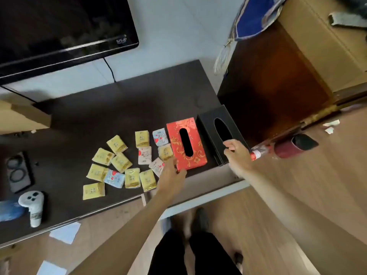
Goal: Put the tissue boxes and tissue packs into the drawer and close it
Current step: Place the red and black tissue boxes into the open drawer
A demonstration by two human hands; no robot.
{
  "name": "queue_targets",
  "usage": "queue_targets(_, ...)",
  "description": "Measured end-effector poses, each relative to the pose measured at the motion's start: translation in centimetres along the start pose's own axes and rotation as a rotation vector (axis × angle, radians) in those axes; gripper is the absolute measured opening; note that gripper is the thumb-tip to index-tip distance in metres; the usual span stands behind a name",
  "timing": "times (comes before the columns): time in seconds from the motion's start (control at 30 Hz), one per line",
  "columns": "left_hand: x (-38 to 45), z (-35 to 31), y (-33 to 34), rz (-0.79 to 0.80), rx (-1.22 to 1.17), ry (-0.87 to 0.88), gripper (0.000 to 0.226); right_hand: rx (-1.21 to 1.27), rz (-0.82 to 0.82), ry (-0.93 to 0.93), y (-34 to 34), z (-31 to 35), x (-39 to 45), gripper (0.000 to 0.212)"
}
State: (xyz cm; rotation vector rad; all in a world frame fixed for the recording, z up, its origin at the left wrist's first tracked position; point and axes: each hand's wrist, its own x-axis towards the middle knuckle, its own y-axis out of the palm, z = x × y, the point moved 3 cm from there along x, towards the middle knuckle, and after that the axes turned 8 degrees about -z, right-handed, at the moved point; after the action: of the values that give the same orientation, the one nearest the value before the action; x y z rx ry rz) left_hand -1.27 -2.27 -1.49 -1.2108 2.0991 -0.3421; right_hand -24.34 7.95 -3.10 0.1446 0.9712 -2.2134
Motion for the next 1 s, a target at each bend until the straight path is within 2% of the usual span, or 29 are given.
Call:
queue_targets(0.07,1.9,-1.8,0.9,-0.075,0.066,0.078,0.049,-0.107,-0.116,-0.034,-0.6,-0.1,2.0,0.041)
queue_targets(0.13,4.2,-3.1,1.8,-0.136,0.134,0.05,0.062,-0.214,-0.174,-0.021,-1.1,0.0,3.7,0.052)
queue_targets(0.27,7.8,-3.8,4.1,-0.203,0.256,-0.055,0.095,-0.39,-0.102,-0.017,-0.9,-1.3,6.1,0.075)
queue_targets(0.43,10.9,-4.5,6.7,-0.215,0.273,-0.156,0.126,-0.332,-0.059,-0.013,-0.2,-2.3,9.0,0.081)
queue_targets(0.5,11.7,-4.4,7.6,-0.213,0.234,-0.219,0.133,-0.342,-0.055,-0.023,0.1,-2.5,9.6,0.093)
queue_targets(0.63,12.0,-3.6,9.1,-0.222,0.316,-0.286,0.142,-0.479,-0.024,-0.042,1.3,-3.0,9.9,0.132)
queue_targets(0.7,11.9,-3.4,9.5,-0.248,0.367,-0.289,0.144,-0.565,-0.039,-0.071,2.1,-3.3,9.7,0.142)
queue_targets(0.83,12.3,-3.3,9.7,-0.273,0.382,-0.286,0.143,-0.674,-0.077,-0.155,3.2,-3.3,9.6,0.142)
queue_targets(1.0,12.4,-3.7,9.5,-0.285,0.384,-0.304,0.141,-0.671,-0.079,-0.118,4.0,-2.5,9.9,0.142)
